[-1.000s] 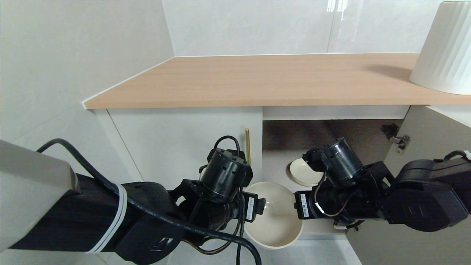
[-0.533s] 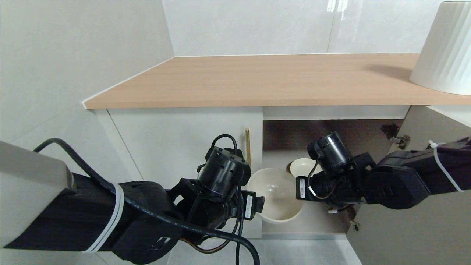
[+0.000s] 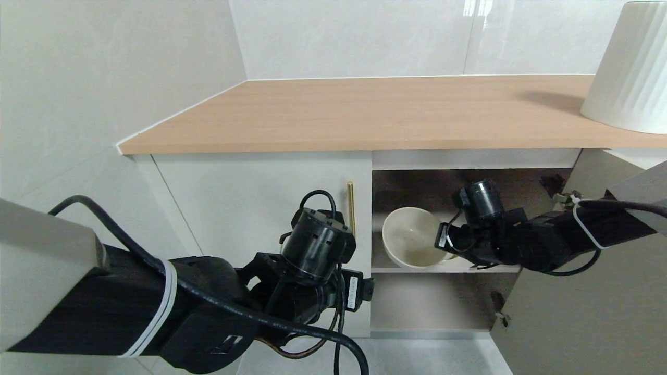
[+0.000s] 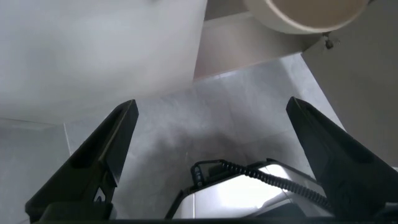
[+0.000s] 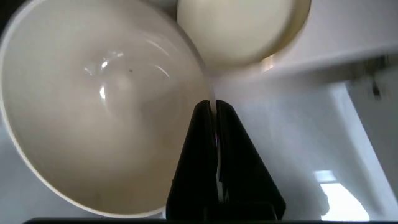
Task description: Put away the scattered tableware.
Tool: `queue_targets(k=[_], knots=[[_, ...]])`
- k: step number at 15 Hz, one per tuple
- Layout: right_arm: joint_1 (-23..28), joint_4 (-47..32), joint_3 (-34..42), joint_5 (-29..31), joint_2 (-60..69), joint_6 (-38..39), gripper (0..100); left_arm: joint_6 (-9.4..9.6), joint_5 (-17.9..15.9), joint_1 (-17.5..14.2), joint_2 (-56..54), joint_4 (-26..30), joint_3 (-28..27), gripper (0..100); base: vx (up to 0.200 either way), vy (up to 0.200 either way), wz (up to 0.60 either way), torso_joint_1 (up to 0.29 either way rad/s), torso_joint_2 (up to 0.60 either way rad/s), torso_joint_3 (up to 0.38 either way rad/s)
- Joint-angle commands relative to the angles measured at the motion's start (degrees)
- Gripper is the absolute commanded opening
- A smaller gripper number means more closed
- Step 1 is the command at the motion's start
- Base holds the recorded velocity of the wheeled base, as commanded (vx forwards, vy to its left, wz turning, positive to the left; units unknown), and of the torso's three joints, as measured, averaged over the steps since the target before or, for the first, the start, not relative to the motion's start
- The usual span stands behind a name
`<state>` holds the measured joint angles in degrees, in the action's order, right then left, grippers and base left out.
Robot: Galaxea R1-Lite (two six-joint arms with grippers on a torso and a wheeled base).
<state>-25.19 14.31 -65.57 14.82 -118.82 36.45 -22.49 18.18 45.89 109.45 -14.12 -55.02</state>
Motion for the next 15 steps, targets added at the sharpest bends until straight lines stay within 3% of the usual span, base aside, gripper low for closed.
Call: queue_targets(k=[1,6,15], knots=[[1.2,2.0,1.1,0.6,-1.6,-0.1,0,-0.01,0.0,0.0,0.0,0.0,0.0,100,0.000,0.000,0.00,0.000,0.00,0.000],[5.1,8.7,0.0,2.9,-5.8,-0.2,0,-0.01,0.0,0.1,0.2,0.0,0.0,100,0.000,0.000,0.00,0.000,0.00,0.000],[8.0,9.1,-3.9,7.1,-10.4,-0.2,0,-0.10,0.0,0.1,0.3,0.0,0.0,100,0.000,0.000,0.00,0.000,0.00,0.000]])
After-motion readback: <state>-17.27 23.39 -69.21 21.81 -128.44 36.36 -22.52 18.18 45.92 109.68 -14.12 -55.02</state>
